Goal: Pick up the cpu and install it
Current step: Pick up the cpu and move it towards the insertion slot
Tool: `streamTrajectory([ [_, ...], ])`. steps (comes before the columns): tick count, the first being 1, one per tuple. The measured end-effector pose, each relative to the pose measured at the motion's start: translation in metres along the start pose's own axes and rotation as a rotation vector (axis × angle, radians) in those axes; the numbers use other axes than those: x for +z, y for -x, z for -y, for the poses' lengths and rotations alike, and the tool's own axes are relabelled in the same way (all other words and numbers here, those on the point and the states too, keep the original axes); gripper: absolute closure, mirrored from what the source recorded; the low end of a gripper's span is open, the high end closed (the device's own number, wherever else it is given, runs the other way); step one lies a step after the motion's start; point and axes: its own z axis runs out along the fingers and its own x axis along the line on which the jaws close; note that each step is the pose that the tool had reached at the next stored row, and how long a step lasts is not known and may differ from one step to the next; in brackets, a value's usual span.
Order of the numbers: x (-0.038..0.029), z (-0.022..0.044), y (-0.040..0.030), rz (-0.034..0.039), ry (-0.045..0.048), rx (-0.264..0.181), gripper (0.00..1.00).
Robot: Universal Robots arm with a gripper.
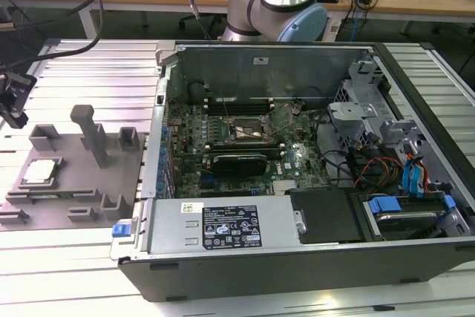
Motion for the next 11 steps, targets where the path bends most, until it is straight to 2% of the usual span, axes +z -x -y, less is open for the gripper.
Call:
streamTrajectory([
  [6, 0.0004, 0.0000, 0.0000, 0.0001, 0.0001, 0.000, 0.89],
  [11, 0.0053, 0.0003, -0.0010, 0.0002, 0.0001, 0.000, 0.89],
])
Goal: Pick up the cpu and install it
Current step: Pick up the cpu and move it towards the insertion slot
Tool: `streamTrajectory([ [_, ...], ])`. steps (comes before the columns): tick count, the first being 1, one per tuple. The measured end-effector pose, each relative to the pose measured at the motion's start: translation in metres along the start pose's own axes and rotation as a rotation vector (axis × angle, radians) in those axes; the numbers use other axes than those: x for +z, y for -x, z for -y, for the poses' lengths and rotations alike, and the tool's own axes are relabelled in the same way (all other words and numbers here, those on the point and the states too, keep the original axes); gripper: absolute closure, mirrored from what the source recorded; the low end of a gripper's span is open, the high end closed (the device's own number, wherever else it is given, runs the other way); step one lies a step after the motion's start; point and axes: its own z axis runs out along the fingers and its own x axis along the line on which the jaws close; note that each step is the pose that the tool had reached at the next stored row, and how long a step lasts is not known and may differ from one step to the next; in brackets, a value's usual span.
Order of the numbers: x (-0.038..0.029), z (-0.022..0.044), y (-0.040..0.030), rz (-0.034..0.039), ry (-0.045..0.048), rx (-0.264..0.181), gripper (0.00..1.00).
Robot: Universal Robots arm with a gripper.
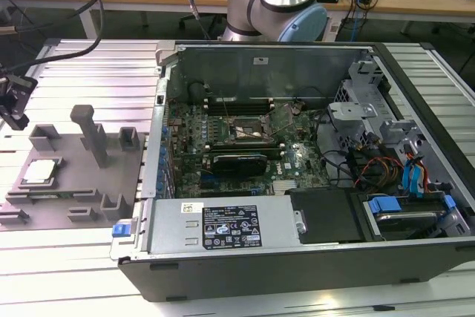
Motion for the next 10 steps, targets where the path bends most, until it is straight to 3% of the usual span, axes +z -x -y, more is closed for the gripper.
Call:
streamTrajectory([
  [10, 0.0114, 0.0006, -0.0019, -0.0001, 0.0000, 0.000, 0.89],
])
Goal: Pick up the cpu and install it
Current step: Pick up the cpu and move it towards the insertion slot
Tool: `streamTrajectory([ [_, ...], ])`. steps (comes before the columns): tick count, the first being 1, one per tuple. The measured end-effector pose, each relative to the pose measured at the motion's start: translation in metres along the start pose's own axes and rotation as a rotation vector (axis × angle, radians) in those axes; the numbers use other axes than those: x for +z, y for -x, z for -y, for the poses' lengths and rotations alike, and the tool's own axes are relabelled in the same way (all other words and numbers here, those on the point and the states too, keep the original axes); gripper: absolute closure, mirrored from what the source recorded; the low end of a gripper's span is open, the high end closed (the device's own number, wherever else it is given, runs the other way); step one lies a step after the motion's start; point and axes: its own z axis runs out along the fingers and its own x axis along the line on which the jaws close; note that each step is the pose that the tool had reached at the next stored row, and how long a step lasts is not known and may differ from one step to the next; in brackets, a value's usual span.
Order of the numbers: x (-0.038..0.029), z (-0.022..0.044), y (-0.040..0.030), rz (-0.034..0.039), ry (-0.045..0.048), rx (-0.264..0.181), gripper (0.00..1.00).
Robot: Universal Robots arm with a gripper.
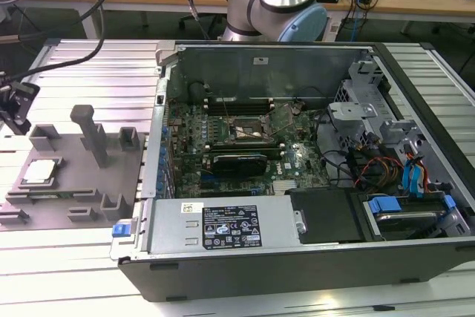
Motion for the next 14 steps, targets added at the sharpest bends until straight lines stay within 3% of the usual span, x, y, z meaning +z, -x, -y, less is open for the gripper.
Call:
streamTrajectory([
  [4, 0.0114, 0.0011, -0.0018, 0.0000, 0.0000, 0.000, 0.89],
  [14, 0.0250, 0.0032, -0.0034, 0.0000, -0.0001, 0.000, 0.89],
])
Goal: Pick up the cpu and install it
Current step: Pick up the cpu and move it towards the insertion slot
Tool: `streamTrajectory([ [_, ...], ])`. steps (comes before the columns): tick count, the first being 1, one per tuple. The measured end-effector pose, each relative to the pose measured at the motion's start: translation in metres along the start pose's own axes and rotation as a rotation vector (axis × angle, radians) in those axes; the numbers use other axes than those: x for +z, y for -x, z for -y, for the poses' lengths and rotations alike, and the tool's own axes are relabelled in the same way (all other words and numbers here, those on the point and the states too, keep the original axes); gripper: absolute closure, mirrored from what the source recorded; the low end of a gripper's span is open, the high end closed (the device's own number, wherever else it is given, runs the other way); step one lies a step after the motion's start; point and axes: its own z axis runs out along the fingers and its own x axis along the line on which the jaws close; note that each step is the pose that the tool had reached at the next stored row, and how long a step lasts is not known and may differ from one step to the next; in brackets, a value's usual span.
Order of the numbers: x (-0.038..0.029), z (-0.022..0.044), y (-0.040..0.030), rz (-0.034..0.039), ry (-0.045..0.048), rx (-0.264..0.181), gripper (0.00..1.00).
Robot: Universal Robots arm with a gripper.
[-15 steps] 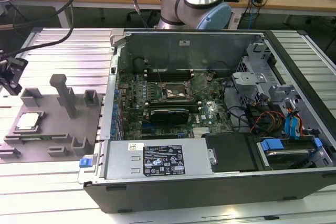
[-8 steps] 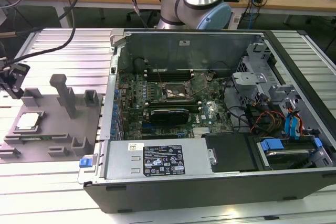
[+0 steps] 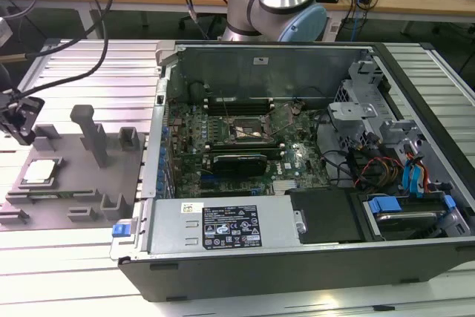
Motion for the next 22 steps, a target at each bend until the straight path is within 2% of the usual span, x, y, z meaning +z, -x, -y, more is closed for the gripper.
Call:
streamTrajectory([
  [9, 0.0160, 0.0008, -0.0013, 0.0001, 0.0001, 0.000, 0.89],
  [22, 0.0348, 0.0022, -0.0035, 0.0000, -0.0001, 0.000, 0.89],
])
